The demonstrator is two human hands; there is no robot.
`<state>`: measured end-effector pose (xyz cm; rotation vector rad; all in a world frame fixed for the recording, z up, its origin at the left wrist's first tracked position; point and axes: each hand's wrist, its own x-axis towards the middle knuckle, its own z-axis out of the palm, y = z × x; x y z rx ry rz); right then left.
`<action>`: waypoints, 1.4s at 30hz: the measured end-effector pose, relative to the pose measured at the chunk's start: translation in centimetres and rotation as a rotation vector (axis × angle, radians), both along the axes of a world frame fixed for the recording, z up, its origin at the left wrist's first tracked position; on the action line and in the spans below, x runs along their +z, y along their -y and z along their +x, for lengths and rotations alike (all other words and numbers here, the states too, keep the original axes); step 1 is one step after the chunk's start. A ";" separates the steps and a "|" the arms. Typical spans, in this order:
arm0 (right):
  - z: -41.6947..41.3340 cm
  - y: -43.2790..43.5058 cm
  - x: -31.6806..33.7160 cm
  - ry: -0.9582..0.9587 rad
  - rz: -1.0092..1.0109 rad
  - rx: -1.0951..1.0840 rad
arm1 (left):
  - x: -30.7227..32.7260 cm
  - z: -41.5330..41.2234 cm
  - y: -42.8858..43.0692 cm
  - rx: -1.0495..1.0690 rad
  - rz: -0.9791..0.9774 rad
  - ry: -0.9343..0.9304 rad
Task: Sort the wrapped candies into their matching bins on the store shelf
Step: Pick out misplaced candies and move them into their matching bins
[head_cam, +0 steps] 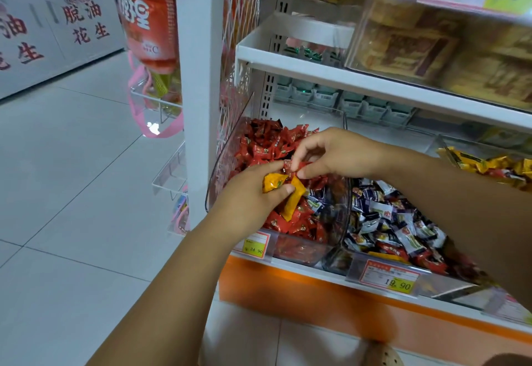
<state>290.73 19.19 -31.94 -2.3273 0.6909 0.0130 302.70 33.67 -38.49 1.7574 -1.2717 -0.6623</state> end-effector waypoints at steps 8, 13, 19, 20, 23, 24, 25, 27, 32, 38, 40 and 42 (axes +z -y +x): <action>0.0 1.1 0.2 -0.185 -0.327 -0.024 | -0.3 0.4 0.3 0.184 -0.014 0.048; 0.5 -0.3 -1.2 -0.528 -0.302 0.190 | -0.3 1.3 0.1 0.200 -0.008 0.026; 0.5 0.0 0.4 -0.287 -0.303 0.088 | -0.1 0.7 0.1 0.039 0.016 0.004; 0.5 0.0 0.8 -0.233 -0.258 0.077 | -0.1 0.5 0.3 -0.007 0.027 0.004; 1.0 -0.5 1.3 -0.118 -0.111 0.116 | -0.3 0.1 0.6 -0.024 0.021 0.035; 1.0 -0.4 1.3 -0.087 -0.053 0.092 | -0.4 0.2 0.7 0.010 0.017 0.057; 1.0 0.0 1.4 -0.067 -0.010 0.046 | -0.3 0.4 0.7 0.044 0.019 0.075; 0.8 1.8 1.4 -0.128 -0.093 -0.050 | -0.4 0.8 0.6 0.092 0.032 0.076; 1.5 4.2 -1.3 -0.547 -0.372 0.020 | -0.8 1.2 0.1 0.121 0.029 -0.003; 4.0 3.8 -2.6 -0.855 -0.635 0.115 | -1.1 1.6 -0.1 0.132 0.000 -0.040; 4.3 3.9 -2.8 -0.851 -0.655 0.116 | -1.1 1.7 -0.1 0.128 0.006 -0.043; 4.4 3.9 -2.9 -0.848 -0.682 0.118 | -1.2 1.7 -0.1 0.128 0.010 -0.037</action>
